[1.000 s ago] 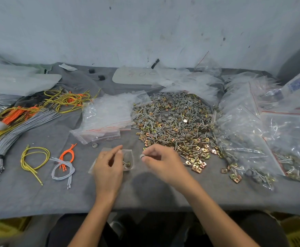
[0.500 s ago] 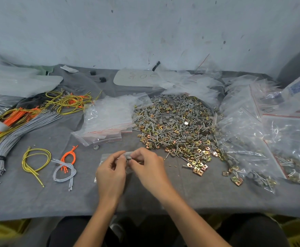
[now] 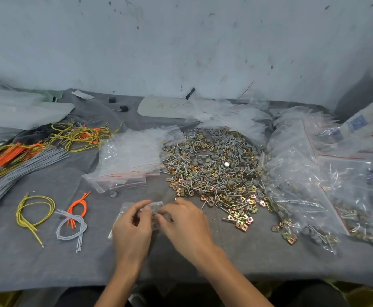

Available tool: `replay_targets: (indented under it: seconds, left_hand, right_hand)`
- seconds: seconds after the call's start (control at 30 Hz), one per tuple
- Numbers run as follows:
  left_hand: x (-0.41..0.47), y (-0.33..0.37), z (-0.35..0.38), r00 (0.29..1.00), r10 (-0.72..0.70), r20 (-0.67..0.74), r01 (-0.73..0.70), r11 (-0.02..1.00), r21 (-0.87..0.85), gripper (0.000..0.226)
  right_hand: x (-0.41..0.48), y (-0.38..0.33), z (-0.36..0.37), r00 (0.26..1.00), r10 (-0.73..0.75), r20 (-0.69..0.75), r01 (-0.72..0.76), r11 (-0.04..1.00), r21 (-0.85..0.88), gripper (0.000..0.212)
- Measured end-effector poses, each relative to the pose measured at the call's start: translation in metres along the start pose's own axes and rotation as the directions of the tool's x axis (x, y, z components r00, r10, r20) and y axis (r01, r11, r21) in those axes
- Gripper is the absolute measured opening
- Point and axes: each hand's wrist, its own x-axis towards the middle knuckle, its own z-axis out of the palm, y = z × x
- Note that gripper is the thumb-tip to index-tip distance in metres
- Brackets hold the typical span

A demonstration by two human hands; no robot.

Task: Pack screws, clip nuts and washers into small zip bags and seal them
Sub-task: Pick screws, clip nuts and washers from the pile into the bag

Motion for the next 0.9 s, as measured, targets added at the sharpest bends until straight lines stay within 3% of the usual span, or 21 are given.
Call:
replay_targets:
  seconds: [0.1, 0.3, 0.4, 0.47, 0.67, 0.77, 0.9]
  left_hand:
    - [0.000, 0.000, 0.000, 1.000, -0.002, -0.005, 0.002, 1.000, -0.006, 0.021]
    - [-0.001, 0.004, 0.001, 1.000, 0.002, 0.000, -0.002, 1.000, 0.008, 0.024]
    - [-0.001, 0.004, 0.001, 1.000, -0.003, -0.017, 0.003, 1.000, 0.001, 0.023]
    - [0.000, 0.003, 0.002, 1.000, 0.002, -0.017, -0.003, 1.000, -0.003, 0.022]
    - [0.000, 0.000, 0.002, 1.000, 0.005, -0.014, -0.005, 1.000, -0.003, 0.020]
    - [0.001, -0.001, 0.002, 1.000, 0.005, -0.017, -0.005, 1.000, 0.003, 0.019]
    - [0.001, 0.000, 0.002, 1.000, 0.005, -0.020, -0.005, 1.000, 0.002, 0.020]
  right_hand:
    - [0.011, 0.022, -0.021, 0.997, 0.068, -0.045, -0.067, 0.997, 0.038, 0.018]
    - [0.055, 0.107, -0.083, 0.951, 0.270, -0.149, -0.292, 0.945, -0.148, 0.010]
    - [0.064, 0.133, -0.094, 0.934, 0.356, -0.020, -0.350, 0.906, -0.237, 0.009]
    - [0.064, 0.141, -0.095, 0.929, 0.364, 0.064, -0.330, 0.895, -0.301, 0.010]
    - [0.061, 0.148, -0.091, 0.924, 0.366, 0.108, -0.319, 0.895, -0.311, 0.018]
    - [0.061, 0.148, -0.090, 0.927, 0.371, 0.057, -0.339, 0.892, -0.298, 0.010]
    - [0.056, 0.139, -0.089, 0.936, 0.348, -0.059, -0.353, 0.922, -0.159, 0.014]
